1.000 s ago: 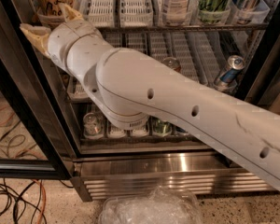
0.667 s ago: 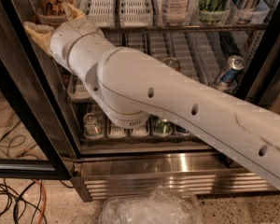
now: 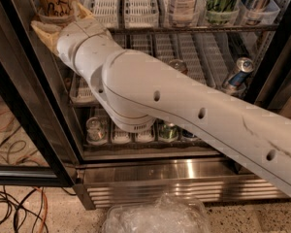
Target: Pick orange can from top shelf of fridge
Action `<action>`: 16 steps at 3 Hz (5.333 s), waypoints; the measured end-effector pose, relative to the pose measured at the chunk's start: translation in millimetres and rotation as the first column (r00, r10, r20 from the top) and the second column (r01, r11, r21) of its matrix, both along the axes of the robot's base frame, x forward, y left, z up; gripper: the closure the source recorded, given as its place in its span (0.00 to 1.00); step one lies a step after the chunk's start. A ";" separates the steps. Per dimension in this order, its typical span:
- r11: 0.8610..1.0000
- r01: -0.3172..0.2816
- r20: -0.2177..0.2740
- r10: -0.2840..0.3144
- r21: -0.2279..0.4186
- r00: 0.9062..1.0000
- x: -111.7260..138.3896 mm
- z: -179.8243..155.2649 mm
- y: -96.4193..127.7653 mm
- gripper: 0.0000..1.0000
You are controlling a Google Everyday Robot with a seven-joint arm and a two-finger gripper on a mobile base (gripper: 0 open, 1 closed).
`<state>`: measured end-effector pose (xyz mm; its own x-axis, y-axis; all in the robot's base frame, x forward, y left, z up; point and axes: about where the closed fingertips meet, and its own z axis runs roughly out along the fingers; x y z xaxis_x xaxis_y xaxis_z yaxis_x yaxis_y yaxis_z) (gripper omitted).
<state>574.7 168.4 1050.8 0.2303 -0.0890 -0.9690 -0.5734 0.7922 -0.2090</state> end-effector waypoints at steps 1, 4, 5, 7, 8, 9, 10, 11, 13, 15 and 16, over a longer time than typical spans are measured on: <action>1.000 -0.005 0.013 0.005 -0.011 1.000 4.2 2.4 2.0 0.27; 1.000 -0.003 0.053 0.002 0.012 0.999 53.1 18.0 19.4 0.36; 1.000 -0.005 0.048 0.004 0.012 0.999 57.4 15.2 23.5 0.36; 1.000 -0.007 0.047 0.006 0.024 0.999 60.3 13.3 25.9 0.63; 1.000 -0.007 0.047 0.006 0.024 0.999 60.3 13.3 25.9 0.86; 1.000 -0.007 0.047 0.006 0.024 0.999 60.3 13.4 25.9 1.00; 0.999 -0.011 0.049 0.009 0.034 0.999 58.1 13.6 26.5 1.00; 0.999 -0.010 0.051 0.008 0.039 0.999 57.5 16.0 26.2 1.00; 0.997 -0.005 0.081 -0.001 0.075 0.997 51.8 20.9 20.9 1.00; 0.997 -0.002 0.099 -0.006 0.080 0.995 50.8 26.6 18.9 1.00; 0.997 -0.002 0.113 -0.007 0.081 0.994 51.3 32.0 18.3 1.00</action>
Offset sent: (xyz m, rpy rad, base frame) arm 0.0168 0.0060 0.0082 -0.0184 -0.0338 0.0169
